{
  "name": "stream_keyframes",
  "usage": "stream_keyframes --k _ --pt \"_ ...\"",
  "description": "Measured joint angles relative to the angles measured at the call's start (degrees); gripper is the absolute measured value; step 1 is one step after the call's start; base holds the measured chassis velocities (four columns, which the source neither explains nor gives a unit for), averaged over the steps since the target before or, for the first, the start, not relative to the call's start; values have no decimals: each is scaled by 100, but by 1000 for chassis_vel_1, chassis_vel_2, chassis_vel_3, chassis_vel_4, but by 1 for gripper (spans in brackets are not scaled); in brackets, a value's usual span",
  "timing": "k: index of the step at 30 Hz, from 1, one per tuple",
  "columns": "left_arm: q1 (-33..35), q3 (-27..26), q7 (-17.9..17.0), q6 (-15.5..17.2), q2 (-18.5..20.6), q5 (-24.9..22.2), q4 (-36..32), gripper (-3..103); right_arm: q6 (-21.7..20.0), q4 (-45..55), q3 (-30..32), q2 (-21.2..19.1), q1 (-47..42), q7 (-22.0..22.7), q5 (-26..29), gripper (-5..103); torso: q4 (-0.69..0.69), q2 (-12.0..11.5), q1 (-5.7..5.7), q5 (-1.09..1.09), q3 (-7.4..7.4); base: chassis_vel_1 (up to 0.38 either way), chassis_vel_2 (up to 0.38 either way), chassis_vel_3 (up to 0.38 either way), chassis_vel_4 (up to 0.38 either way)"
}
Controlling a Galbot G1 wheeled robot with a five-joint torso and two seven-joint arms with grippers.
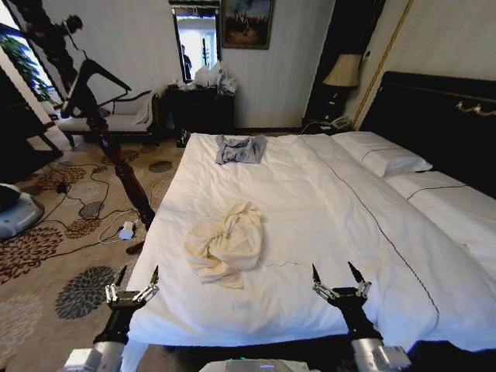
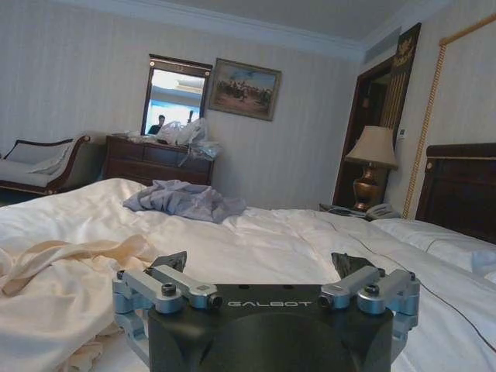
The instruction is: Pick up the clothes from the bed and hang them on the clothes hanger.
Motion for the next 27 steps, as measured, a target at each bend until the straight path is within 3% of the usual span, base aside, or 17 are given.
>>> stream_keyframes --k 5,7,13,22,27 --pt "-145 200 5 97 82 114 66 94 5 -23 -5 25 47 0 6 100 0 0 0 0 0 0 0 0 0" --pt "-218 242 4 182 139 14 67 92 13 -42 13 7 48 0 31 100 -1 0 0 0 0 0 0 0 0" --pt "-469 344 -78 428 366 -198 101 96 36 -82 100 -32 71 0 121 100 0 0 0 0 0 0 0 0 0" --pt "-1567 1206 -734 1173 1128 -779 148 95 4 -116 86 30 118 10 113 100 -5 0 0 0 0 0 0 0 0" --pt "-1868 1433 -777 1263 1559 -973 509 94 -137 -129 124 -195 219 33 268 100 5 0 1 0 1 0 0 0 0"
